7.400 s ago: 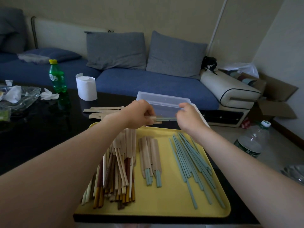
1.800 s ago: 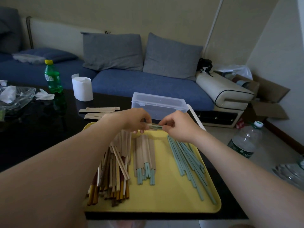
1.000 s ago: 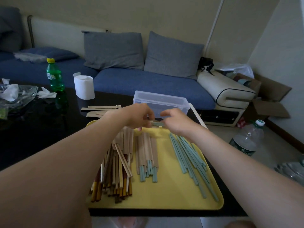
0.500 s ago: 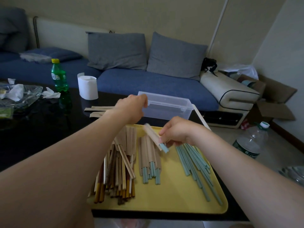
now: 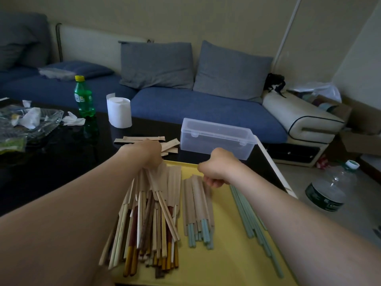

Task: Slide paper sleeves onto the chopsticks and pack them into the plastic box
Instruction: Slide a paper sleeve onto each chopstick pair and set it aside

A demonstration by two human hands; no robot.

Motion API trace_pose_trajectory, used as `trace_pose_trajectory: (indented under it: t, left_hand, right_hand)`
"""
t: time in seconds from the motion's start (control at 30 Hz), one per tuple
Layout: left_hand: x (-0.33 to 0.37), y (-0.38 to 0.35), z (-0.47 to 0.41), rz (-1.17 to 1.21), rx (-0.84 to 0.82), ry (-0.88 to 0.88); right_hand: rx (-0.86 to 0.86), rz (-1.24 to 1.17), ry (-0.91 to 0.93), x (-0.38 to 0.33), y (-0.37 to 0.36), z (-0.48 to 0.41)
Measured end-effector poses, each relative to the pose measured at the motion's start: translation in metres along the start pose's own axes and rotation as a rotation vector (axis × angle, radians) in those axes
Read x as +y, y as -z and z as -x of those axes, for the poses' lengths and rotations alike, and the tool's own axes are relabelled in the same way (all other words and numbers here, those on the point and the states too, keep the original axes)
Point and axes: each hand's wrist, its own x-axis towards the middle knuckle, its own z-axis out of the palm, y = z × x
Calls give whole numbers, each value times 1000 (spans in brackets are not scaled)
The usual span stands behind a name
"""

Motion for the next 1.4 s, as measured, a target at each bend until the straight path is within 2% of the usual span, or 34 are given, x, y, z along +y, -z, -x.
trace_pose_trajectory:
  t: [0.23,0.43,0.6,0.77,1.2,1.4]
  left_hand:
    - [-9,-2,-10,13,52,-36]
    - [-10,-2,-16,14,209,-77]
    - [3,2,-25,90,107,-35]
    - [8,9,-22,97,222,26]
    - [2,4,-19,65,249,51]
    - [4,5,-20,184,253,63]
  right_hand:
    - [166,133,88,-12,-13,-25]
    - [258,239,155,-26,-17,-27]
    - [263,271,155,-30,-18,-31]
    - [262,269,160,-26,-18,-32]
    - [251,287,183,-20,-18,-31]
    - [236,285,190,-21,-17,-30]
